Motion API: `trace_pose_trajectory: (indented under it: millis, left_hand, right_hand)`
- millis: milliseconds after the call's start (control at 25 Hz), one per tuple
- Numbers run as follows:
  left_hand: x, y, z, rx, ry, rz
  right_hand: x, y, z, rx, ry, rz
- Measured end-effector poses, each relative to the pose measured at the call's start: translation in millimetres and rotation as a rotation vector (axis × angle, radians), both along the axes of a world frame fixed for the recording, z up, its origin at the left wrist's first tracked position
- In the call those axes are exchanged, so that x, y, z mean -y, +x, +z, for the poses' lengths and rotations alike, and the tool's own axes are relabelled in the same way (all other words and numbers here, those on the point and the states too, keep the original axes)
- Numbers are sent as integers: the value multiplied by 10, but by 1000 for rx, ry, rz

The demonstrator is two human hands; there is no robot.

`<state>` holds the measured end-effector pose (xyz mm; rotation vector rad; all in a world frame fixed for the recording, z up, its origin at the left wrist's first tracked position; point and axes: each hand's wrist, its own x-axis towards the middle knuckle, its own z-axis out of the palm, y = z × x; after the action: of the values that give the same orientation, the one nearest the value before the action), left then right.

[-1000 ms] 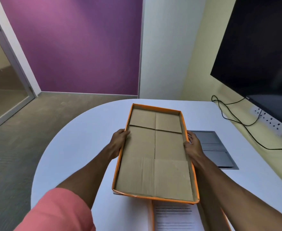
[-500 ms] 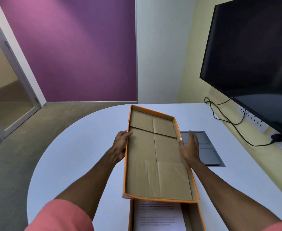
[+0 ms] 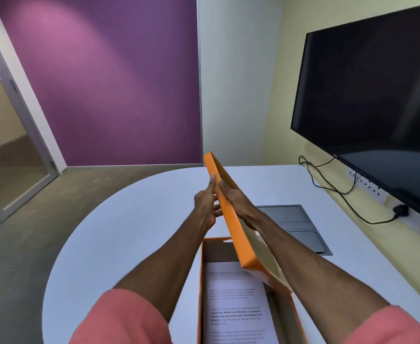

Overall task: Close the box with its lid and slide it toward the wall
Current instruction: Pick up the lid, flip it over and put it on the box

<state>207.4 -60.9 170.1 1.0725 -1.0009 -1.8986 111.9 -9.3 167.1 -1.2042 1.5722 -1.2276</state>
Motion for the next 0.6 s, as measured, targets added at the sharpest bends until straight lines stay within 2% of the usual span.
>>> trace_pose_trajectory:
  millis: [120,280,480,600]
  left_hand:
    - [-16,-23,73,-78,64,-73]
    - [6,-8,54,-156,49,-92]
    - [121,240,-114,166,-70,-110]
    - [238,353,-254,279,-69,-111]
  right_hand:
    - [-85,-152,34,-46,-52,26]
    - [-178,-269,250,27,-92,-98]
    - [-262,-350,583,172,-169,-145]
    - [-380,-430,758,264,-216,-147]
